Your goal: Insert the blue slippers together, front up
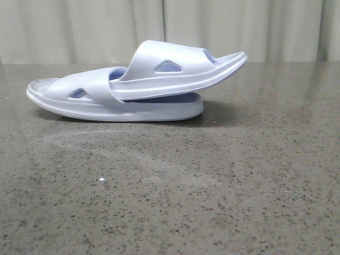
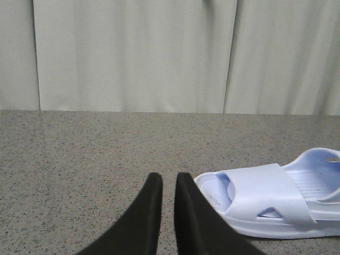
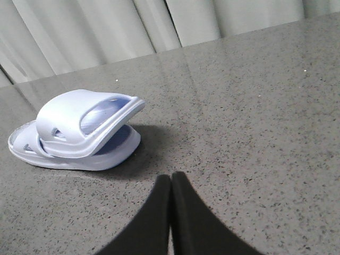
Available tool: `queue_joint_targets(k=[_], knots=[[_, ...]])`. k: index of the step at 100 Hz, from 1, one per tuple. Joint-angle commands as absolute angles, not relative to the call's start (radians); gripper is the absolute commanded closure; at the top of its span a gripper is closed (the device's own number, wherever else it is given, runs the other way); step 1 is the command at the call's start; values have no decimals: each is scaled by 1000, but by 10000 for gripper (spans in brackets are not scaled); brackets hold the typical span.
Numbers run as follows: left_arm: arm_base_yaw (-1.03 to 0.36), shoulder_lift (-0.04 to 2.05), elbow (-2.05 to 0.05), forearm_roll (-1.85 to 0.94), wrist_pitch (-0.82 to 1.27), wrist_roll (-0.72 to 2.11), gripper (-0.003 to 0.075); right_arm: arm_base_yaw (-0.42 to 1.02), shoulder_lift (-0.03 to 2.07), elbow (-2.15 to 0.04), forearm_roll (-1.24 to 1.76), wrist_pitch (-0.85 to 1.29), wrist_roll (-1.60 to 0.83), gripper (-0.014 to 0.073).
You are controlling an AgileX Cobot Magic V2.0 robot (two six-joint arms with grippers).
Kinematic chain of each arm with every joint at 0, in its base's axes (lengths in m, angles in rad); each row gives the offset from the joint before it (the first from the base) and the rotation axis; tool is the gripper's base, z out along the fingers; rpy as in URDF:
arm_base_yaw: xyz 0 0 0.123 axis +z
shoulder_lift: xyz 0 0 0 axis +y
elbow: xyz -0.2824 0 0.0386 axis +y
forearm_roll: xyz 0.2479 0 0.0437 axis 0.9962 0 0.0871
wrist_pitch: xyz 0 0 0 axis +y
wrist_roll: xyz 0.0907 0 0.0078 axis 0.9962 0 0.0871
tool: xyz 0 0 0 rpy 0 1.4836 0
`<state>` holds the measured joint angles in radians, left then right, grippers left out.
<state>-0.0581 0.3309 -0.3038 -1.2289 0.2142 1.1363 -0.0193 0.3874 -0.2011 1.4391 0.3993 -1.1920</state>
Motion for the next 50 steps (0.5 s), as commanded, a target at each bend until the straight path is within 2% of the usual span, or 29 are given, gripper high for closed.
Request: queue_joint_targets(k=[1, 14, 36, 43, 50], knots=[[-68, 338, -325, -1251, 189, 1139, 705, -19, 392, -228, 1472, 400, -1203, 672], [-64, 330, -303, -1103, 175, 1035, 705, -19, 392, -228, 1472, 400, -1203, 672], [-57, 216, -190, -350, -17, 129, 705, -19, 392, -228, 1472, 400, -1203, 672], [-57, 176, -139, -124, -61, -86, 705, -19, 392, -228, 1472, 400, -1203, 672], [-57, 146, -93, -16, -112, -168, 705, -19, 392, -228, 1472, 400, -1203, 672]])
